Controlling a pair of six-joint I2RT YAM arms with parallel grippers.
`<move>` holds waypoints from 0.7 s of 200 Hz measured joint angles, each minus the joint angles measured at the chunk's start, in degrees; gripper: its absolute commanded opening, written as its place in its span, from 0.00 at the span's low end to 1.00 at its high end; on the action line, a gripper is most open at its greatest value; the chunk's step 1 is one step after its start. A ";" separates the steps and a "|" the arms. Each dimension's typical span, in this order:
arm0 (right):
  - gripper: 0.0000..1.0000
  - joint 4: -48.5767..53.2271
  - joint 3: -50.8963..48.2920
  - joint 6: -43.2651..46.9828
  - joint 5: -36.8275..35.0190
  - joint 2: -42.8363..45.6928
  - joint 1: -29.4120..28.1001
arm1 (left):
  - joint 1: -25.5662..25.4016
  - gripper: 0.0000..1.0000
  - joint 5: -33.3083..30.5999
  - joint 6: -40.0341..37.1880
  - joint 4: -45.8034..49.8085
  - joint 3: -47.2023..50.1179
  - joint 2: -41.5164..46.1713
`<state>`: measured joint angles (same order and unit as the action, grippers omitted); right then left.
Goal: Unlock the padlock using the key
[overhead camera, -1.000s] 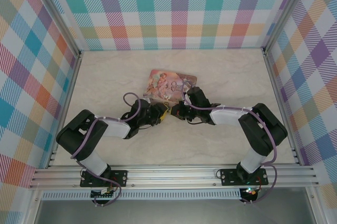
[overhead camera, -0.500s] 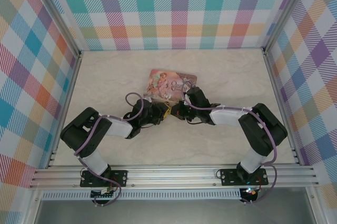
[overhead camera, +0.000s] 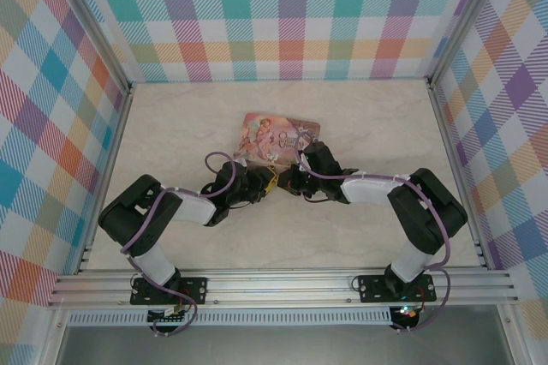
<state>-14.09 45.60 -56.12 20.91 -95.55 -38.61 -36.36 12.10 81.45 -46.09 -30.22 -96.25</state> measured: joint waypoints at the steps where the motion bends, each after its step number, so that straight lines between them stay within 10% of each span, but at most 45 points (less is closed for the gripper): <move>1: 0.08 0.00 0.00 0.00 -0.02 0.00 0.00 | 0.00 0.25 0.00 0.00 -0.02 0.00 -0.02; 140: 0.08 0.00 -0.02 -0.02 -0.44 0.00 -0.07 | 0.46 0.27 -1.29 -0.04 -1.75 0.00 -1.20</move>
<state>-14.09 45.58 -56.14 20.47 -95.55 -38.68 -35.90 10.81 81.41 -47.83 -30.22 -97.45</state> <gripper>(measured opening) 0.086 0.285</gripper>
